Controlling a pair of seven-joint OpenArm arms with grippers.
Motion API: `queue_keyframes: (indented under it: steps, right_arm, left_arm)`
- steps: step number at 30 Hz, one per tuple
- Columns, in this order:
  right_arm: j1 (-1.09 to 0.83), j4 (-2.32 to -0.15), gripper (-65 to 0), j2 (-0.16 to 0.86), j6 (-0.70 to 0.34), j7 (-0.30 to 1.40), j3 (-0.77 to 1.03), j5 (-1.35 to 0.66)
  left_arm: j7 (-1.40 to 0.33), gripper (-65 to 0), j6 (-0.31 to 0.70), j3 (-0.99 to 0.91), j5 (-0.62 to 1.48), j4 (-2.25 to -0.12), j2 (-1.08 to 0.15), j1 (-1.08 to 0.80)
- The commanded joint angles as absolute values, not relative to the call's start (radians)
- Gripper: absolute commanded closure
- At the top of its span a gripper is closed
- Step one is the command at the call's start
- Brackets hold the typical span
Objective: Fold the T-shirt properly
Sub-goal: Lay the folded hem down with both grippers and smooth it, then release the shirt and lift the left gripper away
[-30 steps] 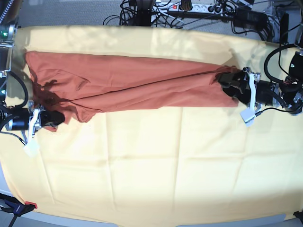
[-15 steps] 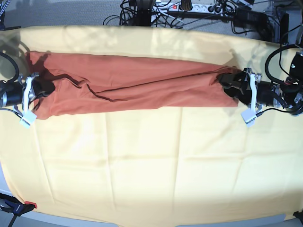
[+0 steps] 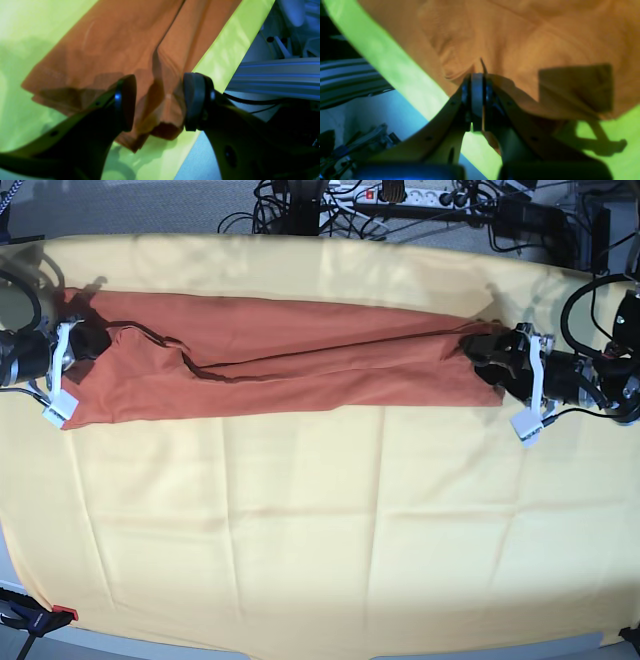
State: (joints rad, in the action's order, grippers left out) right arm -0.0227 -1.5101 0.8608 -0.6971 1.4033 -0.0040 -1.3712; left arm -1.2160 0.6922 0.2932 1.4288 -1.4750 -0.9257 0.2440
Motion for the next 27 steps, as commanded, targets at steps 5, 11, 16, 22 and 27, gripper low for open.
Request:
queue_keyframes:
  steps: [5,11,16,22,27]
  right_arm:
    - [-0.006,-1.526,-17.5,0.894,-0.698,1.396,0.007,-1.484]
    - [-0.001,-1.578,-31.6,0.978,-0.698,1.396,0.007,-1.484]
    - [-0.001,-1.64,-31.2,1.008,-0.698,1.396,0.007,-1.484]
    - [-0.002,-1.641,0.0,0.885,-0.698,1.396,0.007,-1.484]
    - [-0.006,-1.641,0.0,0.763,-0.698,1.348,0.007,-1.19]
  left_arm:
    - [-1.206,-31.6,0.698,0.278,1.448,-1.485,-0.97,0.295]
    - [-1.212,-31.6,0.698,0.278,1.448,-1.485,-1.003,0.33]
    - [-1.212,-31.6,0.698,0.258,1.449,-1.485,-1.031,0.363]
    - [-1.213,-31.6,0.698,0.0,1.449,-1.468,-1.006,0.35]
    - [-1.213,-31.6,0.682,-0.241,1.449,-1.376,-0.965,0.291]
